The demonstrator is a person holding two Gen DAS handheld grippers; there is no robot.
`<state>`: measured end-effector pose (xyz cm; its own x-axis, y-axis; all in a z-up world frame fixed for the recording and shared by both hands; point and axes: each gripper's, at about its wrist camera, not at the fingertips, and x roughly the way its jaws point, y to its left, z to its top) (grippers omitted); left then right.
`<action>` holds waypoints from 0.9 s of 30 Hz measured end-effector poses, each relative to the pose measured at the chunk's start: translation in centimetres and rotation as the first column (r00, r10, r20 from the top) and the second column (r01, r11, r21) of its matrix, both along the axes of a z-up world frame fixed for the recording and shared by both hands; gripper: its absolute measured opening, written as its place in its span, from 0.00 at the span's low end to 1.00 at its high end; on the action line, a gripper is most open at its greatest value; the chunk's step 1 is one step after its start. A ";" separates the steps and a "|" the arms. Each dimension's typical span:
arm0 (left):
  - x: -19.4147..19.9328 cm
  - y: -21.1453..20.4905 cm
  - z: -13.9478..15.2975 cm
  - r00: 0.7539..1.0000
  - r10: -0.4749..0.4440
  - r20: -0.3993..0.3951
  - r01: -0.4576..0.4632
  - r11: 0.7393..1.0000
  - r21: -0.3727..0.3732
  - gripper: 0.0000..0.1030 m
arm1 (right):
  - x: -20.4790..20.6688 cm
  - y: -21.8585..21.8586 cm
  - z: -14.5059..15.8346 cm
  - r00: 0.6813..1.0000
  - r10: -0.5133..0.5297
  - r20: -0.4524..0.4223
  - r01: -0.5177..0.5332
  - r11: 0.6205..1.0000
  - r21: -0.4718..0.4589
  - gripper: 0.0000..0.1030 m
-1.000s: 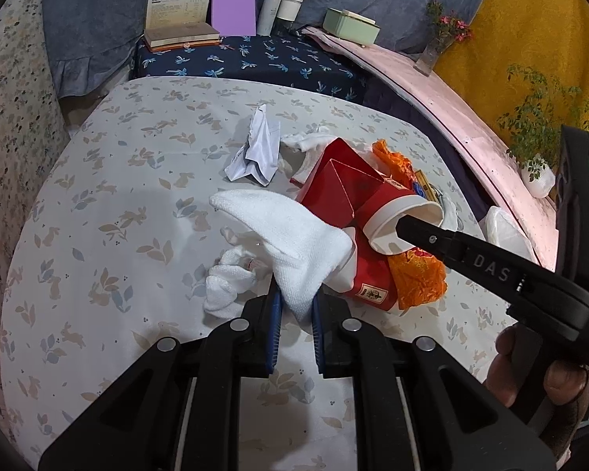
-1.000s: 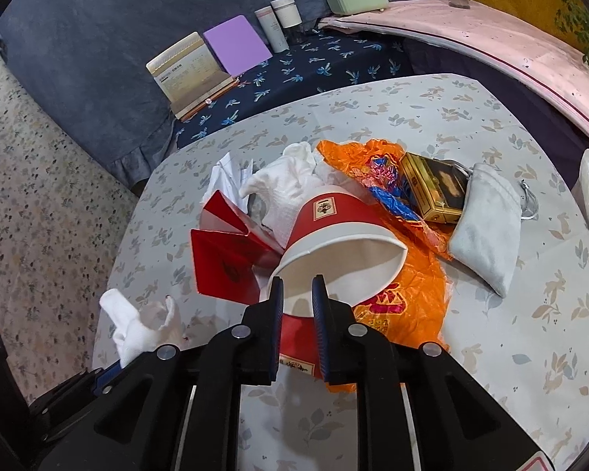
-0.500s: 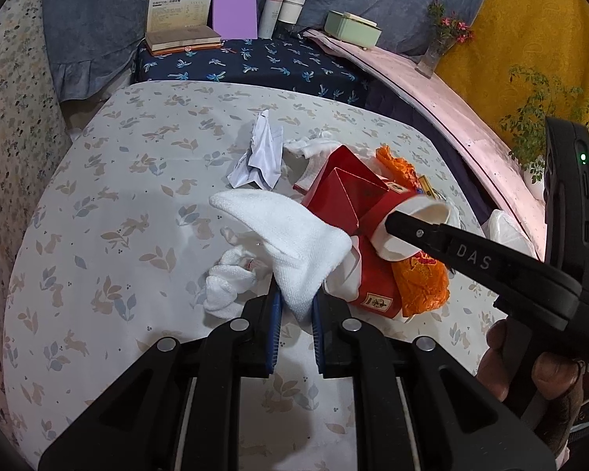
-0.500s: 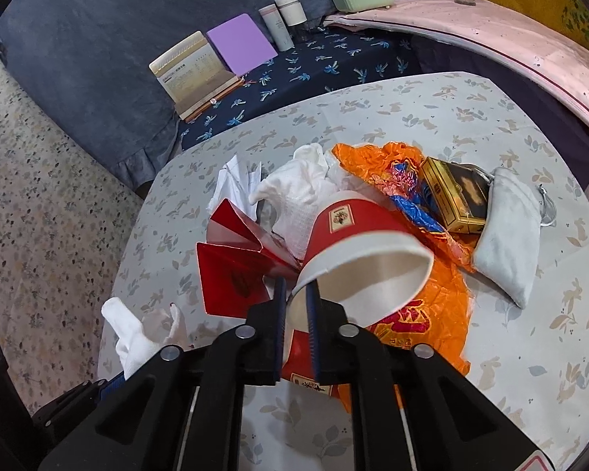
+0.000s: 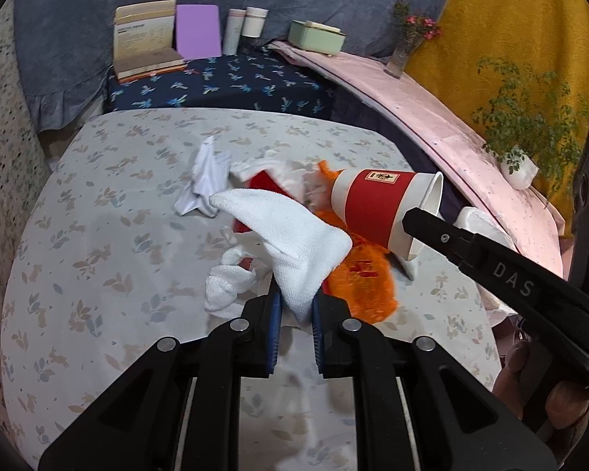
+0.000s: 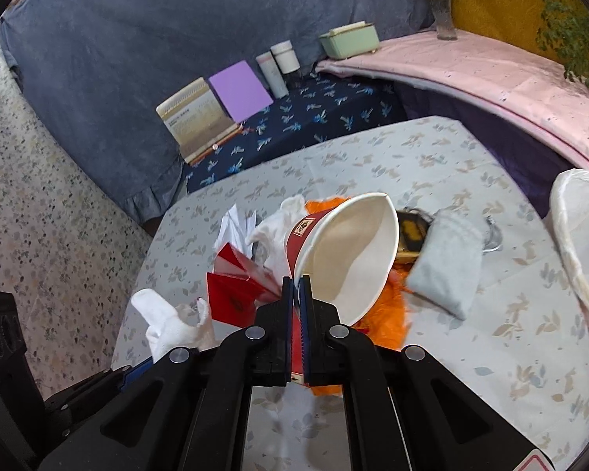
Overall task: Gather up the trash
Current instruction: 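Carry the paper cup over the wastebasket and open the right gripper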
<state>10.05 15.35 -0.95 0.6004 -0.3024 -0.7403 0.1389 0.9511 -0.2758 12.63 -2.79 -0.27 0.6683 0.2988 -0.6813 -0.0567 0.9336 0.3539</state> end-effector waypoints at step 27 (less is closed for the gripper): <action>0.1 -27.6 4.2 0.878 -0.470 0.088 0.467 0.882 0.060 0.13 | -7.2 -23.6 3.8 0.883 -0.451 0.127 0.458 0.888 -0.028 0.04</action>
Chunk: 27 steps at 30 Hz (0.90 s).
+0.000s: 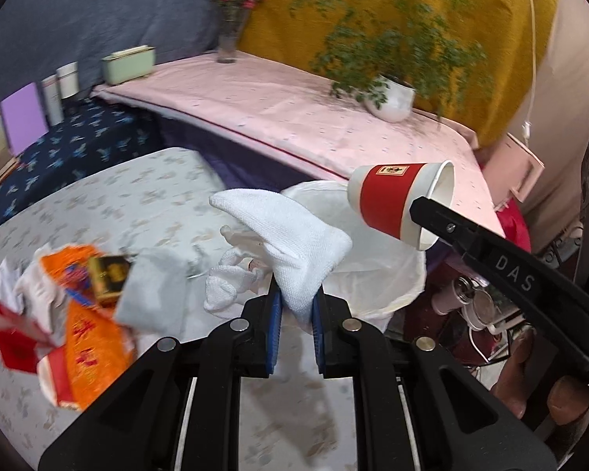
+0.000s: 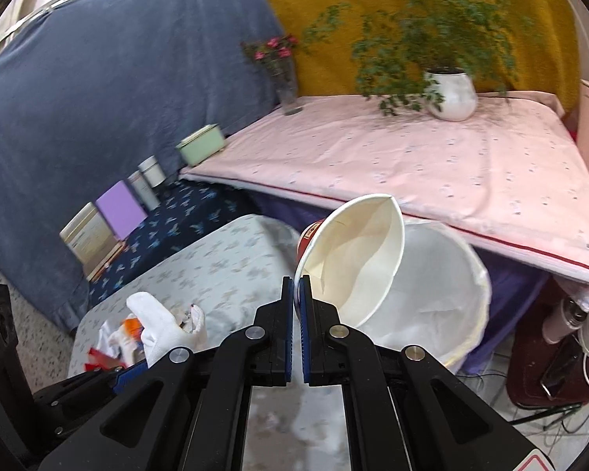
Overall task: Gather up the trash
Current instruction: 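Carry the paper cup over the wastebasket and open the right gripper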
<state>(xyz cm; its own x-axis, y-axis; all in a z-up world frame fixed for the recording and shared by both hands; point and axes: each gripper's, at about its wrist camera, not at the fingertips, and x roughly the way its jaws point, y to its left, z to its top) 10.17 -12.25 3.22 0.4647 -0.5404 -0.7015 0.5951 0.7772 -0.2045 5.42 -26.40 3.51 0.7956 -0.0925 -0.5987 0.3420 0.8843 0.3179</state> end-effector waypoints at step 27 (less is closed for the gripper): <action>2.8 -10.2 -2.5 0.986 -0.165 0.036 0.165 0.986 0.011 0.56 | 0.9 -7.9 -3.0 0.986 -0.156 -0.057 0.158 0.987 0.020 0.04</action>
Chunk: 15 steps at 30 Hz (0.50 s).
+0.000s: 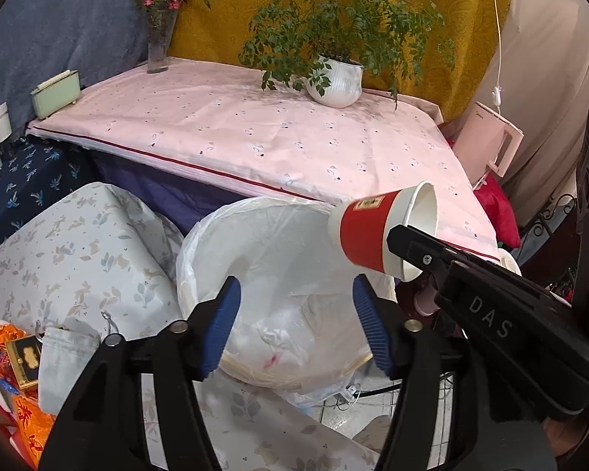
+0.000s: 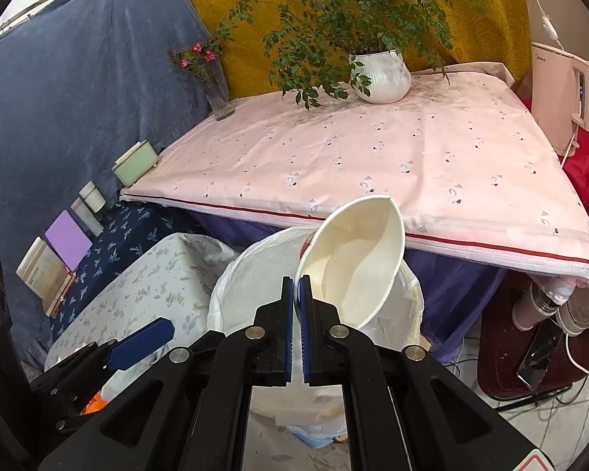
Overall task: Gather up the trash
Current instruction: 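Carry the paper cup over the wastebasket and open the right gripper, then move the left tool back to the pile toward the red envelope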
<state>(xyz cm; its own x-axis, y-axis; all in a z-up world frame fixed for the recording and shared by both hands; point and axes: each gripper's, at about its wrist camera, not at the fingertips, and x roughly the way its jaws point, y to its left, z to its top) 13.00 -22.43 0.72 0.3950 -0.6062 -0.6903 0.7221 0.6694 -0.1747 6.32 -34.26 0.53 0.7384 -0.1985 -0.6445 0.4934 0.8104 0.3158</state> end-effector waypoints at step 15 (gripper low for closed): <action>1.7 3.0 -0.1 0.996 0.080 -0.026 -0.081 0.997 -0.007 0.58 | 0.8 1.4 0.7 1.000 0.014 0.002 -0.014 1.000 -0.012 0.11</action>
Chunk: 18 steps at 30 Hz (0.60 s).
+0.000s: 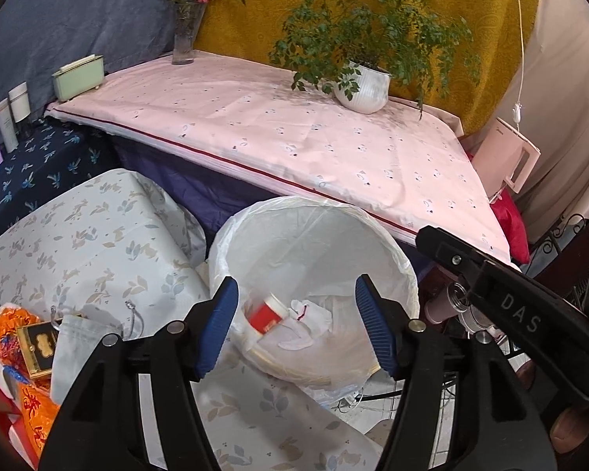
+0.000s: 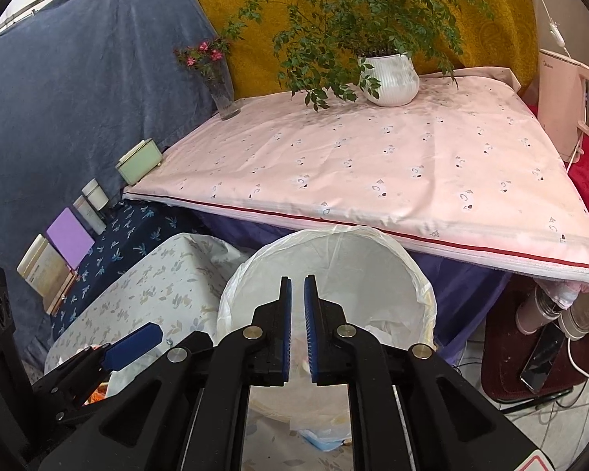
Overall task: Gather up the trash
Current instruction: 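Move the left tool back to the pile toward the red envelope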
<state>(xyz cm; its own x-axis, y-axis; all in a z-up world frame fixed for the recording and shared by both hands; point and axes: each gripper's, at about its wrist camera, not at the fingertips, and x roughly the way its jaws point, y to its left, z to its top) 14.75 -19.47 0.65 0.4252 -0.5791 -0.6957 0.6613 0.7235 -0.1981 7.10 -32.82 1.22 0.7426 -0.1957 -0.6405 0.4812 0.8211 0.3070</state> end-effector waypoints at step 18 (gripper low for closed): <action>-0.3 12.6 2.4 0.960 0.275 0.047 -0.275 0.961 -0.012 0.85 | 0.2 8.5 2.9 0.988 0.146 0.046 -0.144 0.989 -0.043 0.39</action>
<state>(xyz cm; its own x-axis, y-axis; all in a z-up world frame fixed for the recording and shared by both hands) 14.44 -6.89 3.07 0.6011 -0.4389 -0.6679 0.4460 0.8777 -0.1754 7.26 -24.36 4.14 0.7954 -0.1075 -0.5965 0.3410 0.8929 0.2938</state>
